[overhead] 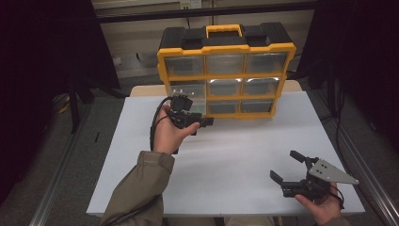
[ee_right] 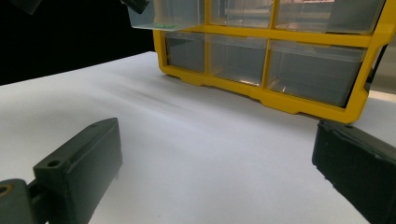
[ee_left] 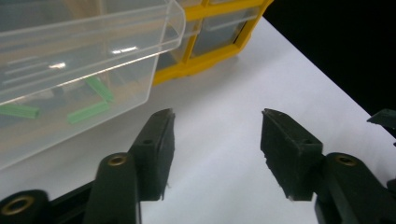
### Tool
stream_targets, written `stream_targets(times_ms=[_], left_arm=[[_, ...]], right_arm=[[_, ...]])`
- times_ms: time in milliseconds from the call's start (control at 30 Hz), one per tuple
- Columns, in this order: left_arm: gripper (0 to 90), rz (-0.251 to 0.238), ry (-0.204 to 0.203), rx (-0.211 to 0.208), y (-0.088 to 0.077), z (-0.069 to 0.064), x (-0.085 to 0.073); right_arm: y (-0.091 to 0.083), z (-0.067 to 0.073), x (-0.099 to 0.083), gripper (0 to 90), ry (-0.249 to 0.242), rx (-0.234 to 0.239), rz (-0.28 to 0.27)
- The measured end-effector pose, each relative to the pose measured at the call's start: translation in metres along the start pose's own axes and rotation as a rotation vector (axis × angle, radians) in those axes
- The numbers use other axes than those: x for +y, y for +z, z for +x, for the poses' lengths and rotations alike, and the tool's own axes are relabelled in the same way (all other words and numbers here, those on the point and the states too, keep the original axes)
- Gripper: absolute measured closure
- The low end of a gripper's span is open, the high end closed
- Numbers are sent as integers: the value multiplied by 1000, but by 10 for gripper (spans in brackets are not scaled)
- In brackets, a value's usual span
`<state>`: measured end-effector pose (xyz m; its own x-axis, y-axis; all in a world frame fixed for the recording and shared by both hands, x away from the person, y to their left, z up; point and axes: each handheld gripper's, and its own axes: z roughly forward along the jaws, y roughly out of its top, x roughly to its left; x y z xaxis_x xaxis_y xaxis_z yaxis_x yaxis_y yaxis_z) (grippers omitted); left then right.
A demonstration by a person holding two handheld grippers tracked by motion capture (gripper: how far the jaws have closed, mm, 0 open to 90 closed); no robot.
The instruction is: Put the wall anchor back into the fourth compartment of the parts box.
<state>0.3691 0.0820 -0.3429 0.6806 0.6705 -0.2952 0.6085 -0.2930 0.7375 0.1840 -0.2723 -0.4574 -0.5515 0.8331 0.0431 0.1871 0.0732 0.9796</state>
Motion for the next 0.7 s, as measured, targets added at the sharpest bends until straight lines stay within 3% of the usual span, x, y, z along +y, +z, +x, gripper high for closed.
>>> stream_targets(times_ms=[133,167,233,267,333,367,700], left_arm=[[566,-12,28,37,-3,2,-2],[606,-22,17,55,-3,2,-2],[693,-12,37,81,-4,5,-2],[731,-34,18,88,-4,5,-3],[792,-34,35,104,-6,8,-2],[805,-55,21,108,-6,8,-2],[900,-127,33,169,-10,13,-1]], right_arm=[[0,0,0,15,-1,-1,1],[0,0,0,15,-1,-1,1],[0,0,0,15,-2,-1,1],[0,0,0,15,0,-3,3],[0,0,0,15,0,0,5],[0,0,0,15,-3,0,4],[0,0,0,15,-1,1,2]])
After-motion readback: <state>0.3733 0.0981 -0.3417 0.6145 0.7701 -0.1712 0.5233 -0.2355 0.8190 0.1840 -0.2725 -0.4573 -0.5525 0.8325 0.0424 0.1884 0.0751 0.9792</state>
